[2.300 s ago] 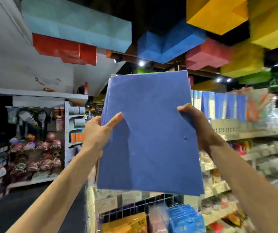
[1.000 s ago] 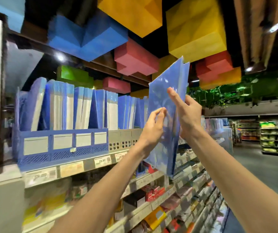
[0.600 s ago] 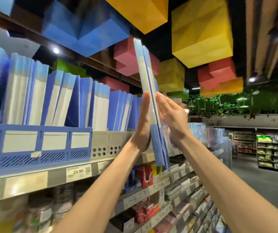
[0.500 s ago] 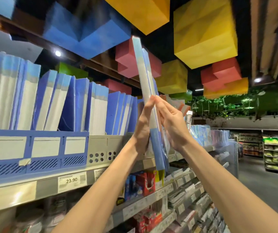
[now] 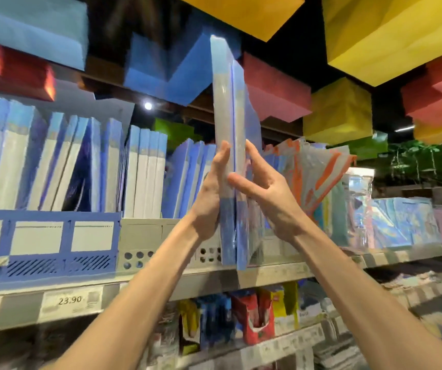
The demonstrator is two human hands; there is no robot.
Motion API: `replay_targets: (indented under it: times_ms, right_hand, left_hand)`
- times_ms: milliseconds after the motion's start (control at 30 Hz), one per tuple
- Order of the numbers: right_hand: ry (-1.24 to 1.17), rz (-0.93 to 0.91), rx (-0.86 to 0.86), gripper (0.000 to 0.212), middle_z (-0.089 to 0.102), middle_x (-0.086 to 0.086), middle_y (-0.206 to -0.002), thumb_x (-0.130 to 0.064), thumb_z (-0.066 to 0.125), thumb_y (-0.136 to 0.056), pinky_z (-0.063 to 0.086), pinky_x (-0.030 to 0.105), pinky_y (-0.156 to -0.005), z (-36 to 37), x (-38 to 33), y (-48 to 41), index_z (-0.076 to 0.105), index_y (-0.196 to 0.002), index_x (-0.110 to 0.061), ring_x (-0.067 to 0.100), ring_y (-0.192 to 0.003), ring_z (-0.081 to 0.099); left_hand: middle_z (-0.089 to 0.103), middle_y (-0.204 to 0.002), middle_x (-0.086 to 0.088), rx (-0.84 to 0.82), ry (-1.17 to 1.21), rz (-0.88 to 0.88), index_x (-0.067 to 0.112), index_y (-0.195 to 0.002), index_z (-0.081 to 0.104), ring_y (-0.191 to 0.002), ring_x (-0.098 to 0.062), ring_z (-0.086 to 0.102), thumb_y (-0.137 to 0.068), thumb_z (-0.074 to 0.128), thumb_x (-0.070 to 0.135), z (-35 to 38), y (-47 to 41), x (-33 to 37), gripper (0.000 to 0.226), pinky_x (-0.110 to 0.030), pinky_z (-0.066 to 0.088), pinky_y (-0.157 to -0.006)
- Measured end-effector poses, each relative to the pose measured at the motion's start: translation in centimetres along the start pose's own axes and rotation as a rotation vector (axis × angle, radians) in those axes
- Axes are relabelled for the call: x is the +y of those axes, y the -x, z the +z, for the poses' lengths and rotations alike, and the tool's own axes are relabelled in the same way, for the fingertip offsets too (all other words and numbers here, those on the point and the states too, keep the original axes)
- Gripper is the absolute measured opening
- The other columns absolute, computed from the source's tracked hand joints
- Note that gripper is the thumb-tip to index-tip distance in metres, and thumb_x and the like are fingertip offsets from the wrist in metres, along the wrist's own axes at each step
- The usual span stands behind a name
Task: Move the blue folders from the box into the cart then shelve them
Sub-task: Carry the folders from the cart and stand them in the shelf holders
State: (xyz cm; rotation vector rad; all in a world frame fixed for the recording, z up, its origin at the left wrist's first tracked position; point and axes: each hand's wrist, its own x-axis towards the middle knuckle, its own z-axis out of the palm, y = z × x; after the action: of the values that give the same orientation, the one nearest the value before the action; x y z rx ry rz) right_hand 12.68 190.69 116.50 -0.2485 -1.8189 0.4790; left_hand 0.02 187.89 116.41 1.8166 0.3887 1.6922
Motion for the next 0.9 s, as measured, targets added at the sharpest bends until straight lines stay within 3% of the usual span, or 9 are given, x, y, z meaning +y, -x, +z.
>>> replay_targets:
  times_ms: [100, 200, 300, 367, 500, 733, 900]
  right_hand:
    - [-0.078, -0.007, -0.059, 0.089, 0.033, -0.021, -0.157, -0.04, 0.081, -0.08, 0.033, 0.033, -0.117, -2.0, 1.2, -0.8, 0.033, -0.154, -0.032, -0.006, -0.142, 0.03]
    - [-0.18, -0.011, -0.115, 0.089, 0.037, -0.015, -0.157, -0.038, 0.082, -0.079, 0.035, 0.042, -0.118, -3.8, 2.3, -1.6, 0.034, -0.154, -0.028, 0.001, -0.143, 0.034]
    - [-0.26, -0.043, -0.137, 0.082, 0.039, -0.017, -0.155, -0.025, 0.078, -0.084, 0.046, 0.017, -0.101, -4.4, 3.4, -1.7, 0.035, -0.154, -0.028, -0.014, -0.13, 0.042]
    - [-0.287, -0.058, -0.148, 0.075, 0.041, -0.021, -0.152, -0.018, 0.074, -0.088, 0.045, 0.008, -0.09, -3.9, 4.0, -1.6, 0.037, -0.152, -0.03, -0.019, -0.124, 0.044]
    - [-0.338, -0.076, -0.17, 0.073, 0.044, -0.018, -0.151, -0.012, 0.072, -0.09, 0.048, 0.012, -0.092, -3.2, 4.7, -1.6, 0.038, -0.152, -0.031, -0.008, -0.133, 0.044]
    - [-0.448, -0.07, -0.217, 0.075, 0.051, -0.021, -0.144, -0.008, 0.072, -0.087, 0.051, 0.01, -0.081, -4.0, 5.0, -0.4, 0.039, -0.15, -0.032, -0.008, -0.126, 0.051]
    - [-0.448, -0.07, -0.212, 0.084, 0.052, -0.026, -0.142, -0.013, 0.079, -0.081, 0.049, 0.009, -0.085, -4.4, 5.9, 0.8, 0.038, -0.15, -0.035, -0.008, -0.129, 0.048]
  left_hand:
    - [0.057, -0.144, 0.006, 0.04, -0.086, -0.024, 0.027, -0.148, 0.048, -0.133, -0.01, 0.054, -0.103, 0.03, 0.058, 1.1, -0.7, -0.5, 0.058, -0.046, 0.039, -0.116]
    - [0.061, -0.141, 0.001, 0.072, -0.152, -0.037, 0.027, -0.145, 0.053, -0.133, -0.019, 0.055, -0.101, 0.036, 0.06, 2.1, -1.6, -0.6, 0.057, -0.051, 0.037, -0.116]
    - [0.065, -0.135, -0.004, 0.16, -0.19, -0.031, 0.024, -0.139, 0.058, -0.129, -0.022, 0.059, -0.103, 0.037, 0.054, 2.7, -2.1, -0.4, 0.051, -0.049, 0.039, -0.114]
    - [0.07, -0.127, -0.003, 0.189, -0.196, -0.024, 0.024, -0.134, 0.061, -0.122, -0.022, 0.064, -0.104, 0.037, 0.049, 3.0, -1.7, -0.5, 0.046, -0.045, 0.048, -0.108]
    - [0.072, -0.123, 0.002, 0.236, -0.293, -0.012, 0.025, -0.137, 0.057, -0.118, -0.017, 0.067, -0.103, 0.039, 0.048, 3.4, -1.3, -1.0, 0.045, -0.036, 0.055, -0.098]
    - [0.064, -0.137, -0.002, 0.217, -0.315, -0.028, 0.025, -0.143, 0.053, -0.129, -0.019, 0.058, -0.099, 0.042, 0.058, 3.3, -0.2, -1.6, 0.056, -0.048, 0.041, -0.113]
    - [0.06, -0.141, 0.01, 0.162, -0.355, -0.038, 0.032, -0.143, 0.05, -0.132, -0.008, 0.054, -0.101, 0.035, 0.052, 3.9, 0.8, -2.1, 0.049, -0.032, 0.045, -0.109]
